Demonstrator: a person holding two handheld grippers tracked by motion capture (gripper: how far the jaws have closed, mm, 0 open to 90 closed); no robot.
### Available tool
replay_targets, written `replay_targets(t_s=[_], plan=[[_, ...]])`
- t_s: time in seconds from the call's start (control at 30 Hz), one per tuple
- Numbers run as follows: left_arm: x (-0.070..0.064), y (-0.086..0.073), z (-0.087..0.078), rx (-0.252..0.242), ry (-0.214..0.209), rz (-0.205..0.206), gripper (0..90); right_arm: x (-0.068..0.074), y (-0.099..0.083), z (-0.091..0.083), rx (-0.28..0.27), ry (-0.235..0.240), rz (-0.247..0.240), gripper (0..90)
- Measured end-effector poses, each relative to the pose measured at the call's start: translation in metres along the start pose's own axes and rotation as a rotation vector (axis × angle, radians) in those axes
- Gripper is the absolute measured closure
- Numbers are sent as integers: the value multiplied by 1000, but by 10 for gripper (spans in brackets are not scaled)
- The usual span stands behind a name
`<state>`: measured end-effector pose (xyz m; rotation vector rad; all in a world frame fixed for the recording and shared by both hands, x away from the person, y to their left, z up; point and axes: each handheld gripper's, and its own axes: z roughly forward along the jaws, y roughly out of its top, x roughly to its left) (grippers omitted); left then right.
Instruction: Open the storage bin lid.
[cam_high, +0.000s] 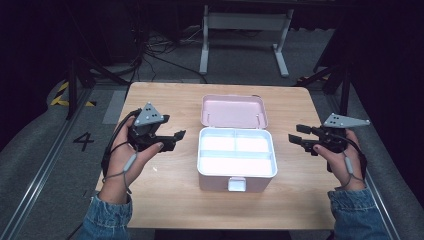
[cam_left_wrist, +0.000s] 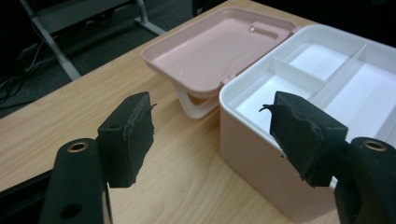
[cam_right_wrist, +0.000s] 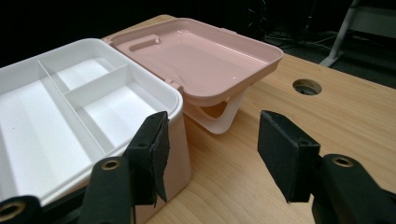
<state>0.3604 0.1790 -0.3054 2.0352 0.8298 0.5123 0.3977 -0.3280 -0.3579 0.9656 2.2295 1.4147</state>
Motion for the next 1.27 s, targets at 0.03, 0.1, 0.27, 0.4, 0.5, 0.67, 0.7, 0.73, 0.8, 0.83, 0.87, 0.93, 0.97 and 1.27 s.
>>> replay_targets(t_s=[0.03,0.1,0.27,0.4,0.5,0.67,0.7,0.73,0.8,0.83,0.87,0.93,0.97,1.27], plan=[[1,-3,-1,1,2,-1,308,0,-1,0,2,0,3,446],[2,-10,-3,-3,3,-10,308,-1,-1,-2,10,-5,-1,444],[9,-25,-5,43,69,-19,307,-2,-3,-5,29,-15,-4,440],[13,-34,-4,75,67,-32,301,-3,-5,-6,42,-23,-9,435],[16,-40,-2,97,65,-46,300,-3,-6,-7,50,-27,-8,434],[27,-55,3,144,68,-74,300,-4,-7,-9,62,-34,-8,429],[30,-59,4,173,90,-70,299,-4,-8,-9,65,-33,-9,428],[31,-61,6,193,102,-78,299,-4,-8,-9,71,-37,-9,428],[34,-64,8,216,112,-83,299,-5,-9,-9,84,-45,-9,427],[36,-67,10,238,116,-88,298,-6,-9,-9,90,-47,-8,427],[36,-69,12,247,115,-91,297,-6,-10,-8,93,-46,-8,425],[37,-72,13,282,116,-100,295,-6,-10,-8,103,-49,-6,424],[37,-74,15,299,113,-113,294,-6,-11,-7,107,-49,-6,424],[37,-77,19,303,98,-136,290,-6,-11,-5,119,-49,-7,424]])
